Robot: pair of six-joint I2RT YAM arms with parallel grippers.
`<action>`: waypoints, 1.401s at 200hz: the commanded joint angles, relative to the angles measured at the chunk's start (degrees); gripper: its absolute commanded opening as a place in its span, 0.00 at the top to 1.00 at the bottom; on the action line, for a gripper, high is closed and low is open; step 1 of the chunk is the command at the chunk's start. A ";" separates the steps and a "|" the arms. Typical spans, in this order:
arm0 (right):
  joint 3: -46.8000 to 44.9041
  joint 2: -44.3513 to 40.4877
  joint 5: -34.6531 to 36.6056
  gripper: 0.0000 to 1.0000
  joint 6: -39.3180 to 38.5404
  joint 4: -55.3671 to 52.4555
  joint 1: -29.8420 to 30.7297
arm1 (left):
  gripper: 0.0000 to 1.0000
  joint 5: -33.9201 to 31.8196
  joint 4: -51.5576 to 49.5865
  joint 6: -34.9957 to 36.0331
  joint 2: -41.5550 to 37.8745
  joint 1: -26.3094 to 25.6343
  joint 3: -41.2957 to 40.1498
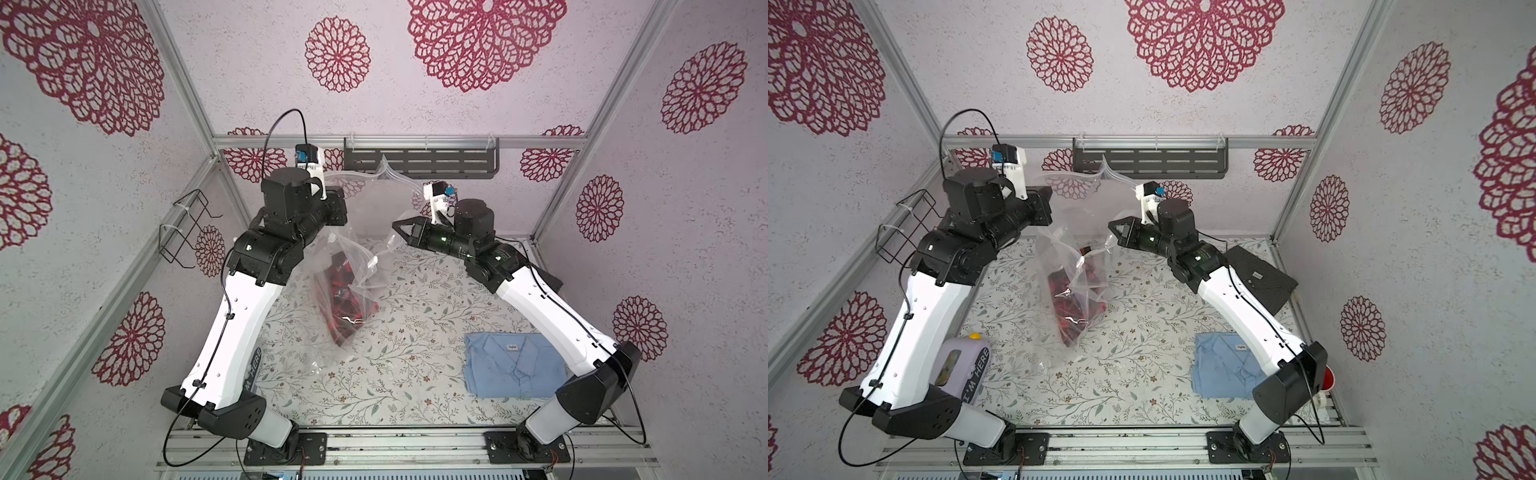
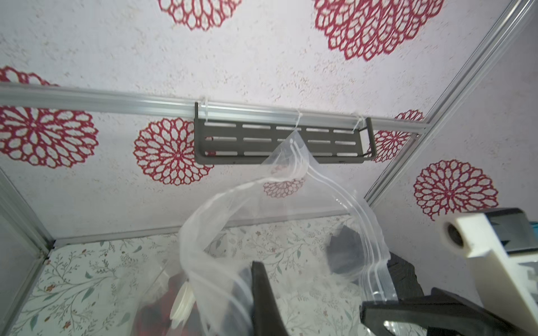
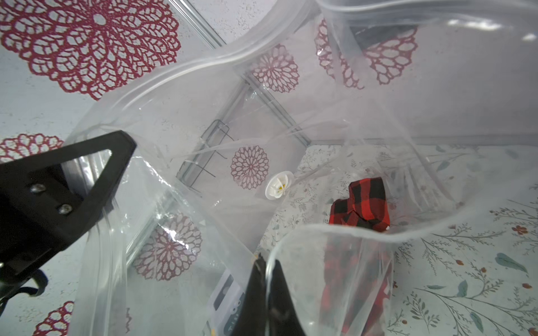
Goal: Place the folded shirt into the vacuum bag
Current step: Adjust the vacuum bag at the center of the board.
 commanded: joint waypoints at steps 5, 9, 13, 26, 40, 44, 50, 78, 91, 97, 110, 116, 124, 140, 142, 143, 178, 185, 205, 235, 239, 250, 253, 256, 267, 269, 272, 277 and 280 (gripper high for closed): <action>5.36 1.16 -3.28 1.00 0.83 1.27 -0.30 | 1.00 0.16 -2.61 4.14 1.41 1.33 8.42; 6.25 1.37 -3.42 1.00 0.72 0.78 -0.30 | 1.00 0.23 -3.06 4.47 1.77 1.43 9.34; 7.17 1.54 -3.52 1.00 0.63 0.33 -0.38 | 1.00 0.17 -3.52 4.81 2.17 1.54 10.22; 10.09 1.74 -3.77 1.00 0.17 -1.44 -0.52 | 1.00 0.01 -3.96 5.86 2.65 1.70 11.42; 12.40 1.38 -4.27 1.00 0.00 -2.65 -1.20 | 1.00 -0.36 -3.61 6.51 2.56 1.80 10.24; 12.80 1.13 -4.46 1.00 -0.05 -2.92 -1.47 | 1.00 -0.38 -3.31 6.52 2.36 1.82 9.42; 13.12 0.76 -4.70 1.00 0.01 -3.33 -1.97 | 1.00 -0.36 -2.55 6.48 1.90 1.92 7.67; 8.71 -3.34 -5.50 1.00 0.06 -2.56 -4.65 | 1.00 0.65 5.02 5.38 -1.51 1.95 -5.46; 2.98 -6.31 -6.14 1.00 0.58 -0.35 -5.67 | 1.00 0.26 7.63 5.13 -1.83 2.09 -9.29; -0.19 -7.86 -6.34 1.00 0.90 0.81 -6.02 | 1.00 0.33 8.27 5.03 -1.44 2.28 -10.05; -8.07 -11.31 -6.90 1.00 1.46 3.78 -7.00 | 1.00 1.12 9.11 4.86 0.05 2.52 -10.16; -12.01 -12.94 -7.05 1.00 1.91 5.46 -7.30 | 1.00 1.95 9.38 4.85 1.08 2.56 -9.81; -17.84 -15.28 -7.12 1.00 2.66 8.08 -7.76 | 1.00 3.18 9.79 4.85 2.51 2.57 -9.29; -29.18 -19.75 -7.47 1.00 4.06 12.64 -8.79 | 1.00 5.40 10.47 4.42 5.51 2.44 -8.19; -30.52 -20.35 -7.43 1.00 4.21 13.17 -8.86 | 1.00 5.76 10.54 4.35 5.89 2.43 -8.06; -31.36 -20.59 -7.38 1.00 4.30 13.45 -8.94 | 1.00 5.95 10.55 4.34 6.08 2.41 -8.03; -51.75 -29.61 -5.78 1.00 5.61 18.55 -10.52 | 1.00 11.14 15.06 3.01 10.41 0.86 -12.63; -55.14 -31.15 -5.44 1.00 5.70 19.05 -10.62 | 1.00 11.34 16.72 2.98 10.82 0.05 -14.57; -62.98 -34.84 -4.56 1.00 5.64 19.35 -10.83 | 1.00 11.25 20.35 2.92 12.47 -2.84 -18.39; -72.06 -40.00 -3.56 1.00 7.29 21.18 -10.90 | 1.00 10.52 21.02 3.36 19.13 -7.52 -15.74; -73.25 -40.44 -3.47 1.00 7.64 21.55 -10.90 | 1.00 10.49 20.94 3.40 20.21 -8.10 -15.03; -76.47 -41.79 -3.29 1.00 8.75 22.97 -10.91 | 1.00 10.40 20.55 3.53 23.18 -9.57 -12.38; -77.37 -42.02 -3.27 1.00 9.04 23.45 -10.91 | 1.00 10.30 20.43 3.60 23.58 -9.97 -11.72; -78.16 -42.38 -3.28 1.00 9.50 24.01 -10.90 | 1.00 10.21 20.33 3.69 25.47 -10.32 -10.98; -81.70 -43.05 -3.21 1.00 11.37 26.75 -10.59 | 1.00 9.86 19.97 4.03 28.46 -11.36 -8.67; -82.28 -43.07 -3.20 1.00 11.76 27.43 -10.48 | 1.00 9.77 19.90 4.10 28.97 -11.57 -8.07; -83.18 -43.01 -3.19 1.00 12.34 28.27 -10.30 | 1.00 9.63 19.81 4.14 29.62 -11.72 -7.40; -84.49 -42.84 -3.05 1.00 13.19 29.94 -9.77 | 1.00 9.57 19.67 4.23 30.55 -11.98 -6.43; -85.17 -42.62 -2.83 1.00 13.65 30.74 -9.42 | 1.00 9.57 19.58 4.24 31.10 -11.95 -6.05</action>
